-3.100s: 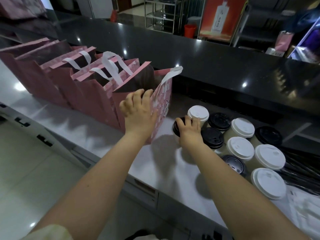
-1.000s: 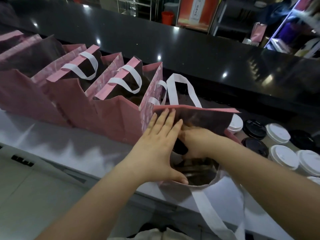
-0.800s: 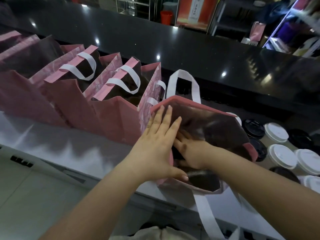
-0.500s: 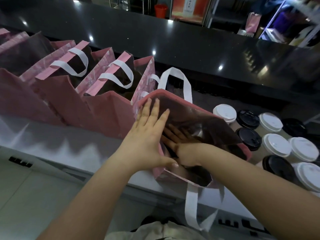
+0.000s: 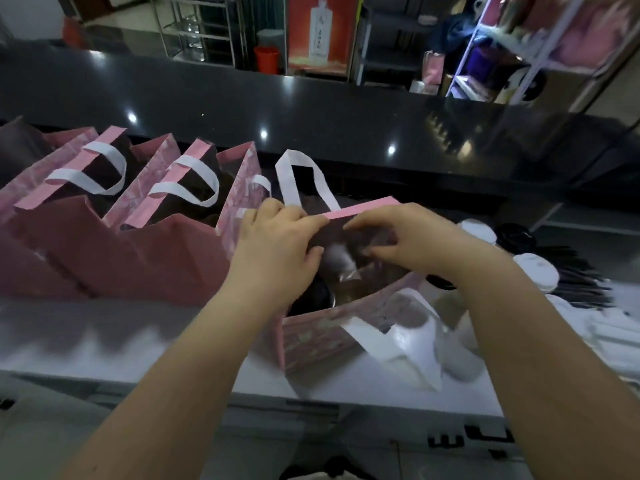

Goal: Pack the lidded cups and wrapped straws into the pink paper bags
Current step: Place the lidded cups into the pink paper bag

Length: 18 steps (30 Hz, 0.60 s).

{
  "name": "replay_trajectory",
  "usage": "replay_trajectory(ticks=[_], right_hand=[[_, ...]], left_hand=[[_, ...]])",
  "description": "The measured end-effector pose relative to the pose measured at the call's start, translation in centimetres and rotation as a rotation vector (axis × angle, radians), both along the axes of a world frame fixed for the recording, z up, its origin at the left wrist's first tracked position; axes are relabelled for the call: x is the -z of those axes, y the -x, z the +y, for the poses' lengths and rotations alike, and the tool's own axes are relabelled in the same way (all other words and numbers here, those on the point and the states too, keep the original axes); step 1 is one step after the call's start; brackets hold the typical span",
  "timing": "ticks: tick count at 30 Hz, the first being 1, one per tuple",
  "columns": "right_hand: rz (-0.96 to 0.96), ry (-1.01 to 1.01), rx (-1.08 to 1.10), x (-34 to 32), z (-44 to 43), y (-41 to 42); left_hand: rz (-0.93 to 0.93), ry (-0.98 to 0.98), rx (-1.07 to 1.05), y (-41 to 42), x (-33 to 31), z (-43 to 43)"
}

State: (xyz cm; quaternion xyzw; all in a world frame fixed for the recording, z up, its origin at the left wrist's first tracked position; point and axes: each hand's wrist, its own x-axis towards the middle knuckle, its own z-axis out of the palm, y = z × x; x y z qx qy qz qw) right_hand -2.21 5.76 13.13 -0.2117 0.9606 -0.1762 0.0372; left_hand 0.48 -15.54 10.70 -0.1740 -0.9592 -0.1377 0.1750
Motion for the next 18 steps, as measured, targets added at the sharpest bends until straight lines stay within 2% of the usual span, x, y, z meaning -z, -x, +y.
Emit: replay_trajectory(ticks=[4,9,13,18], right_hand=[[0.167,0.189,0.156,-1.1,4.3,-1.9],[0.258,0.201,0.366,-0.5,11.2,-4.6],[0.192,0.258,0.458,1.6,15.2,-6.7],[0.088,0.156,0.388,5.4,18.2,-5.6]], left_hand=[[-0.015,-0.03,0.096,0.9,-1.6,4.1],[-0.029,-0.036,0.219,0.2,-1.9,10.6],[-0.082,-0.001,0.246,-1.2,-1.1,15.9],[-0.121,0.115,0.204,-1.4,0.9,21.4]])
